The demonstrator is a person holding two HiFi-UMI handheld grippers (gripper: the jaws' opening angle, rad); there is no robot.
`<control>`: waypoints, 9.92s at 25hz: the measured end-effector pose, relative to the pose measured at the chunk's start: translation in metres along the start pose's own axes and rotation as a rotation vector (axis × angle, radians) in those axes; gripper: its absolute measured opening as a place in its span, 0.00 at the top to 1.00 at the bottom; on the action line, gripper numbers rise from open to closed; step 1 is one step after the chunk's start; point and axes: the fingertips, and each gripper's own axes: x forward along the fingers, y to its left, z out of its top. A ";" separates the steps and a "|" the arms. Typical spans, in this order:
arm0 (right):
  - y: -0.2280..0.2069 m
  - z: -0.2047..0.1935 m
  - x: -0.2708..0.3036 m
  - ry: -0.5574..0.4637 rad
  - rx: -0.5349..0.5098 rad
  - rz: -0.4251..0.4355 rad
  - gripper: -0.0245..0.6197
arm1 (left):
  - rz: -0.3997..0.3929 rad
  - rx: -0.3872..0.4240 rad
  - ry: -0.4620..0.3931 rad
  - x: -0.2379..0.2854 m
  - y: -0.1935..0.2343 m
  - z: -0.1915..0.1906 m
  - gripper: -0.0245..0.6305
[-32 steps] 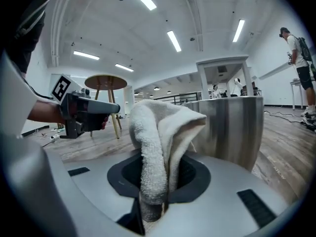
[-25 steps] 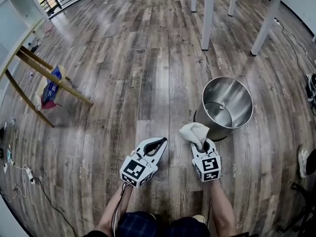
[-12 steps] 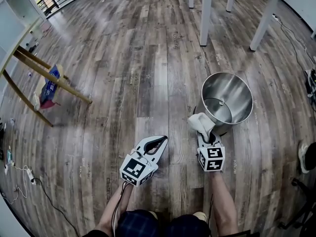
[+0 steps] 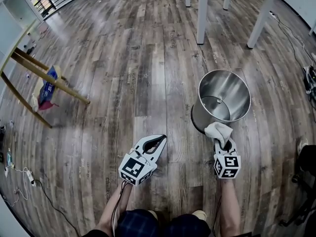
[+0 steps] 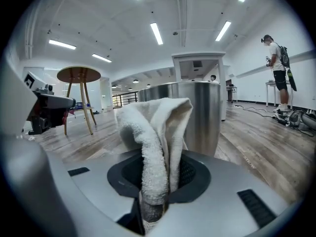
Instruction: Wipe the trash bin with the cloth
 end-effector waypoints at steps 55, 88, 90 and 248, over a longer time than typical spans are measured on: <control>0.097 -0.031 0.073 0.106 -0.016 0.154 0.83 | 0.063 -0.035 0.001 -0.019 0.020 0.001 0.96; -0.121 -0.074 0.011 0.116 0.072 -0.251 0.83 | 0.069 -0.028 0.013 -0.021 0.021 -0.005 0.96; -0.132 -0.074 0.011 0.119 0.087 -0.266 0.83 | 0.072 -0.027 0.015 -0.023 0.021 -0.004 0.96; 0.076 0.353 -0.309 -0.118 0.071 0.078 0.83 | -0.070 -0.085 -0.064 -0.120 -0.105 0.363 0.96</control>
